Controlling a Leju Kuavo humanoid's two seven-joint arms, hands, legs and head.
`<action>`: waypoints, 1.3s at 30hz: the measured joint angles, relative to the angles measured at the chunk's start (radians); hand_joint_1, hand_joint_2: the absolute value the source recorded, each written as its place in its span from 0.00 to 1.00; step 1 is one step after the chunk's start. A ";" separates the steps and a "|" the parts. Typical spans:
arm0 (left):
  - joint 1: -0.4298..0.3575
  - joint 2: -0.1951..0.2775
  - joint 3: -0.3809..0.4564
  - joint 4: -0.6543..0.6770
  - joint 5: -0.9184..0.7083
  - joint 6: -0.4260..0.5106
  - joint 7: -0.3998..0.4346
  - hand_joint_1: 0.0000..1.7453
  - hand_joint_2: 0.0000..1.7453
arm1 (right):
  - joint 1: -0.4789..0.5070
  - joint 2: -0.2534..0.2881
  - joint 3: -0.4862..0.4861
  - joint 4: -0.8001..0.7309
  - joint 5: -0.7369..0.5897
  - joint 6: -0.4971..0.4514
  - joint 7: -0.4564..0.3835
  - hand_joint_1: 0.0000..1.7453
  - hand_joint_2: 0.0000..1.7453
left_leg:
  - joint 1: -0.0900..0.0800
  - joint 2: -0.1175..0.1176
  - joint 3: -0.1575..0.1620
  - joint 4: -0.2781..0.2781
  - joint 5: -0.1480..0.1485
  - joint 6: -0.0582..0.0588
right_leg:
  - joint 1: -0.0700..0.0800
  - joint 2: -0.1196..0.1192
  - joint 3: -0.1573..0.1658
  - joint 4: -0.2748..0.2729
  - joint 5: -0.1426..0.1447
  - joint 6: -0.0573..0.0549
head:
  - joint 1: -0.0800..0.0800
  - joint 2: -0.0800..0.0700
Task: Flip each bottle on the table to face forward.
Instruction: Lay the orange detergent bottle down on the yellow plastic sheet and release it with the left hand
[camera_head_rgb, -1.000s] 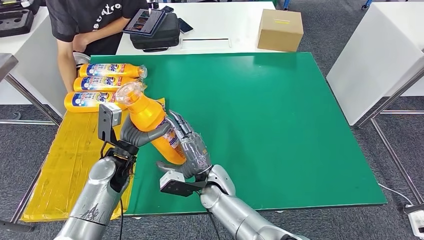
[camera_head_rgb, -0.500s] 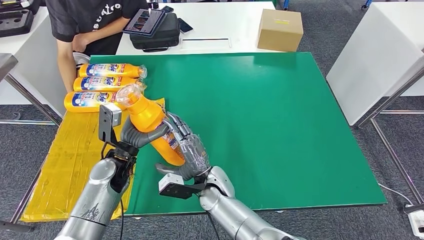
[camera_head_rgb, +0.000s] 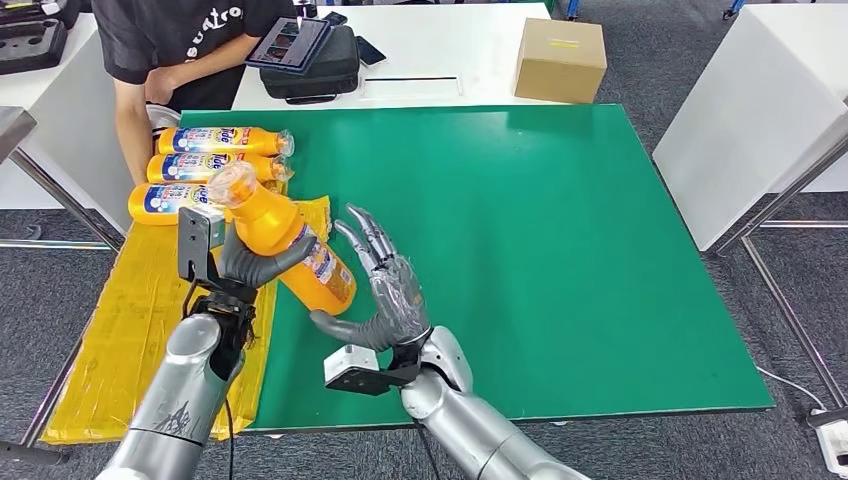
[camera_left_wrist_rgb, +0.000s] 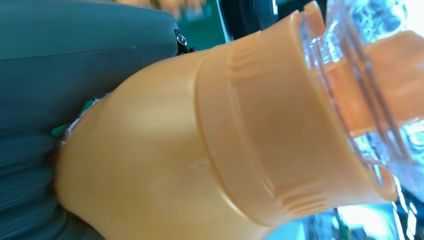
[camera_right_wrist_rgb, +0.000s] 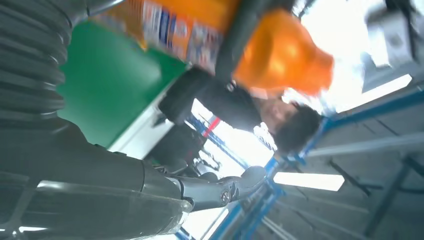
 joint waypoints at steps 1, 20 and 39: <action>-0.003 0.006 0.008 0.004 -0.013 0.018 -0.002 1.00 1.00 | 0.006 -0.007 -0.003 -0.031 0.003 -0.004 0.003 0.00 1.00 | 0.000 0.000 0.000 0.000 0.000 0.000 | 0.000 0.000 0.000 0.000 0.000 0.000 | 0.000 0.000; -0.058 0.104 0.107 0.073 -0.710 0.598 -0.019 1.00 1.00 | 0.248 -0.149 -0.148 -0.635 0.161 -0.014 0.031 0.00 1.00 | 0.000 0.000 -0.002 0.000 0.000 0.000 | 0.000 0.000 -0.002 0.000 0.000 0.000 | 0.000 0.000; -0.155 0.127 0.061 0.419 -1.216 0.779 0.086 1.00 1.00 | 0.334 -0.218 -0.132 -0.693 0.182 -0.014 0.109 0.00 1.00 | 0.000 0.000 -0.002 0.000 0.000 0.000 | 0.000 0.000 -0.002 0.000 0.000 0.000 | 0.000 0.000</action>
